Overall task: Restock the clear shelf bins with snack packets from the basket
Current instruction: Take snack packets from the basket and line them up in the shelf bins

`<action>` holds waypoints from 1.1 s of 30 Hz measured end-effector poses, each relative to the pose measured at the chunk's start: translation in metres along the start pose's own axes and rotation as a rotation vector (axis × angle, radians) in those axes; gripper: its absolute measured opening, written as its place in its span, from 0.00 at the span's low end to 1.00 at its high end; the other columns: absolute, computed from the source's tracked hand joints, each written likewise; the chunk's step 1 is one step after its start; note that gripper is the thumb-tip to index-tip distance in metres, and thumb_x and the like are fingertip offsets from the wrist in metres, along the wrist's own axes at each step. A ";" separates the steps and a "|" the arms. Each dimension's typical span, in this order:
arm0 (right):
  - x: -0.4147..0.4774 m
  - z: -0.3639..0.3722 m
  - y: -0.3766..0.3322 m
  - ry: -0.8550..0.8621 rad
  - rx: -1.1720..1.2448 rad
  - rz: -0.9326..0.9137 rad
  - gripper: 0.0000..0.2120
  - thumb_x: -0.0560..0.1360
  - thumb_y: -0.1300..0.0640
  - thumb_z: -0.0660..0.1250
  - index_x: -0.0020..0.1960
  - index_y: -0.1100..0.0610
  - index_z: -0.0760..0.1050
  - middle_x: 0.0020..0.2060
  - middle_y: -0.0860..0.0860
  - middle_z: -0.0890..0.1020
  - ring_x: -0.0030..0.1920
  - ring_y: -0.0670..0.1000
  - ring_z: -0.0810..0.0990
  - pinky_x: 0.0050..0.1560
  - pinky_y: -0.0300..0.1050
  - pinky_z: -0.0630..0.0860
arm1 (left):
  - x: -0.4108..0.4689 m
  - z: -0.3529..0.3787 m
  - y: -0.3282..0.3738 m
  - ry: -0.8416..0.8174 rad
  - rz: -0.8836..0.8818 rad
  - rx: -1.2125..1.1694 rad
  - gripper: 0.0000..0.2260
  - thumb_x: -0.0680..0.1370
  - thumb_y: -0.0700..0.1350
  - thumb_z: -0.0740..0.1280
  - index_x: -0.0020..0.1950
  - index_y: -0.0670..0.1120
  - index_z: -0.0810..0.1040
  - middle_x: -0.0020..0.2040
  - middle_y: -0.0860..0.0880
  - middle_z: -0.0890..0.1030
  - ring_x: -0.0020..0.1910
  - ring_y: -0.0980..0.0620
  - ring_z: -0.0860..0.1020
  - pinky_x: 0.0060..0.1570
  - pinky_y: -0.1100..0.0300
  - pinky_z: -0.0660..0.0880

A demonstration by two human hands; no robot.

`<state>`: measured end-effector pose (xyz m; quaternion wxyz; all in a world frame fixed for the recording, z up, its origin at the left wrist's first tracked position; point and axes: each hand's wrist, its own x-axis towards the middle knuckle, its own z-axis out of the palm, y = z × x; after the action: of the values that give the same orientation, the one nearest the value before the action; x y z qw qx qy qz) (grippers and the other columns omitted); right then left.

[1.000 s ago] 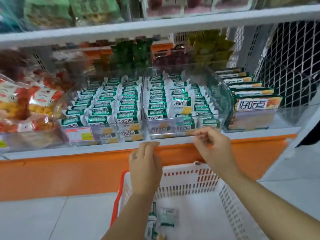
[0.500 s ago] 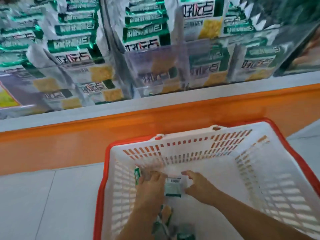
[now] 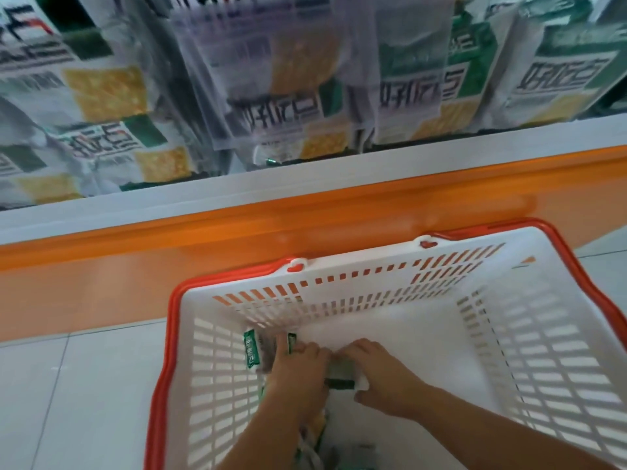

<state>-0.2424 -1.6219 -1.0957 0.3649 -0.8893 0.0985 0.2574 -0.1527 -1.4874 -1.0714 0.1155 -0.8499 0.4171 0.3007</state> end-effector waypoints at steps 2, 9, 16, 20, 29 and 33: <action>-0.003 -0.006 -0.003 0.013 0.155 0.022 0.22 0.71 0.58 0.71 0.62 0.49 0.68 0.61 0.50 0.75 0.59 0.49 0.73 0.62 0.41 0.71 | -0.006 -0.007 0.005 0.005 0.007 -0.219 0.18 0.79 0.51 0.58 0.69 0.53 0.66 0.63 0.50 0.75 0.61 0.48 0.73 0.68 0.49 0.60; -0.053 -0.069 -0.037 0.188 0.455 0.031 0.11 0.77 0.53 0.65 0.56 0.45 0.66 0.40 0.41 0.77 0.39 0.39 0.78 0.38 0.32 0.74 | -0.031 -0.072 0.007 -0.004 -0.343 -1.263 0.12 0.81 0.52 0.60 0.47 0.46 0.76 0.41 0.51 0.76 0.39 0.54 0.74 0.50 0.58 0.75; -0.115 -0.131 -0.084 0.379 0.427 -0.010 0.09 0.78 0.47 0.61 0.58 0.45 0.67 0.43 0.40 0.79 0.43 0.40 0.80 0.42 0.38 0.77 | -0.091 -0.139 0.021 0.109 -0.012 -1.271 0.15 0.74 0.55 0.69 0.56 0.48 0.76 0.51 0.48 0.81 0.51 0.50 0.78 0.55 0.53 0.75; -0.155 -0.158 -0.114 0.504 0.493 -0.126 0.13 0.76 0.50 0.65 0.60 0.47 0.68 0.32 0.40 0.76 0.31 0.37 0.76 0.33 0.33 0.70 | -0.127 -0.170 0.031 0.244 0.056 -1.322 0.21 0.65 0.57 0.74 0.53 0.49 0.77 0.47 0.44 0.83 0.48 0.44 0.81 0.55 0.46 0.76; -0.215 -0.210 -0.167 0.786 0.706 -0.345 0.15 0.72 0.61 0.72 0.49 0.47 0.69 0.39 0.46 0.77 0.39 0.38 0.79 0.43 0.40 0.75 | -0.185 -0.249 0.052 0.442 0.263 -1.345 0.17 0.69 0.53 0.75 0.54 0.51 0.75 0.52 0.50 0.82 0.53 0.49 0.81 0.59 0.47 0.74; -0.239 -0.246 -0.189 0.807 0.361 -0.457 0.18 0.74 0.62 0.69 0.50 0.41 0.68 0.41 0.46 0.72 0.37 0.38 0.71 0.40 0.31 0.70 | -0.210 -0.286 0.058 0.703 0.320 -1.098 0.17 0.74 0.49 0.71 0.61 0.57 0.72 0.51 0.50 0.81 0.46 0.54 0.81 0.43 0.61 0.76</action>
<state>-0.2810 -1.6620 -0.7080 0.4928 -0.8396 0.0774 -0.2149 -0.1782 -1.5168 -0.7142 -0.5224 -0.7603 0.3372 0.1881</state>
